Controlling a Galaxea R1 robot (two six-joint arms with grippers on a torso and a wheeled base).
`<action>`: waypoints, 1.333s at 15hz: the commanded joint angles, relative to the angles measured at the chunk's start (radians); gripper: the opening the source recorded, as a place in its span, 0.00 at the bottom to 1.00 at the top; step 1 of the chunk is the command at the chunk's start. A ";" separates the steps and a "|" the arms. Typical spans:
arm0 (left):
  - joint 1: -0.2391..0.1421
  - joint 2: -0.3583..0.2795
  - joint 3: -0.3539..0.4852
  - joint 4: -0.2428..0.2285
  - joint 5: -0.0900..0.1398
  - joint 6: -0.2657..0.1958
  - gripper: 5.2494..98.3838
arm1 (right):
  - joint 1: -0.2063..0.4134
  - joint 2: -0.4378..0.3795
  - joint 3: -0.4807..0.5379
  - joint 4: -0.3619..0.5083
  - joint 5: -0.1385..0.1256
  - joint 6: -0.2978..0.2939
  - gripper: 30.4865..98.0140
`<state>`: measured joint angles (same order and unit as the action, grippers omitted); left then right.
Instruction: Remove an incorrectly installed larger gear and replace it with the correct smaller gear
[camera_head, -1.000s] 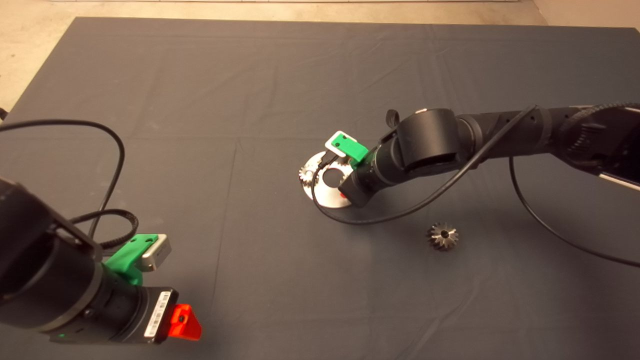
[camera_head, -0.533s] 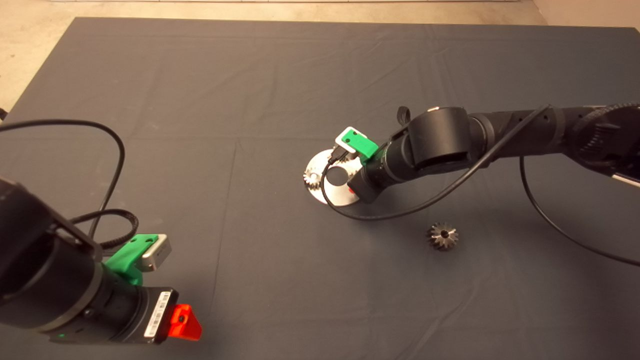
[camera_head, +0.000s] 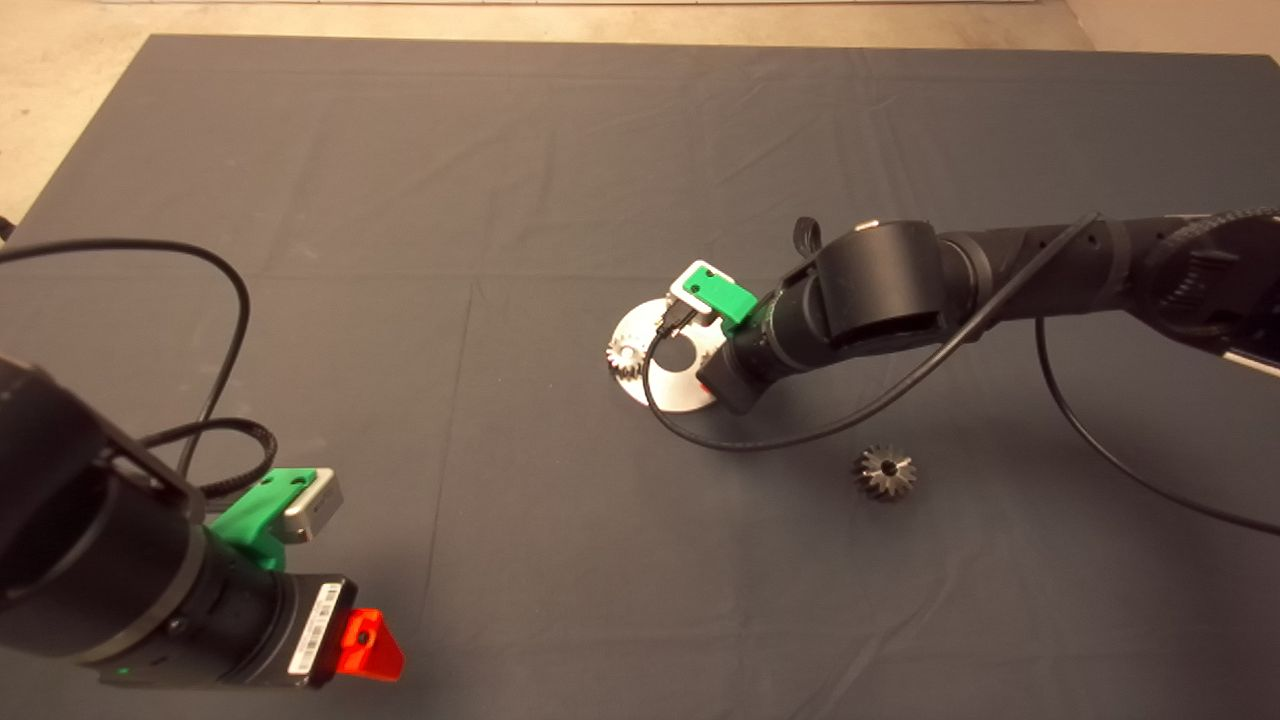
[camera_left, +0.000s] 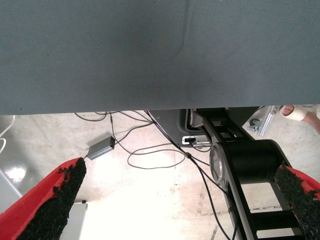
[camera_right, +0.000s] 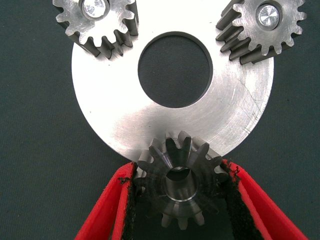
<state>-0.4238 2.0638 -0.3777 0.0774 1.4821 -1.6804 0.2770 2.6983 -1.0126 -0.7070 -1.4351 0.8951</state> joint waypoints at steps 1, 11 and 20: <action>-0.006 -0.003 0.011 -0.013 0.006 0.002 1.00 | 0.016 -0.001 0.003 -0.029 -0.001 -0.001 0.15; -0.006 -0.003 0.011 -0.013 0.006 0.002 1.00 | 0.016 -0.010 -0.032 -0.029 0.010 0.031 0.15; -0.006 -0.001 0.011 -0.013 0.006 0.006 1.00 | 0.016 -0.008 -0.033 -0.026 0.015 0.048 0.15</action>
<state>-0.4238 2.0642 -0.3777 0.0774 1.4826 -1.6783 0.2689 2.6949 -1.0464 -0.7066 -1.4134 0.9370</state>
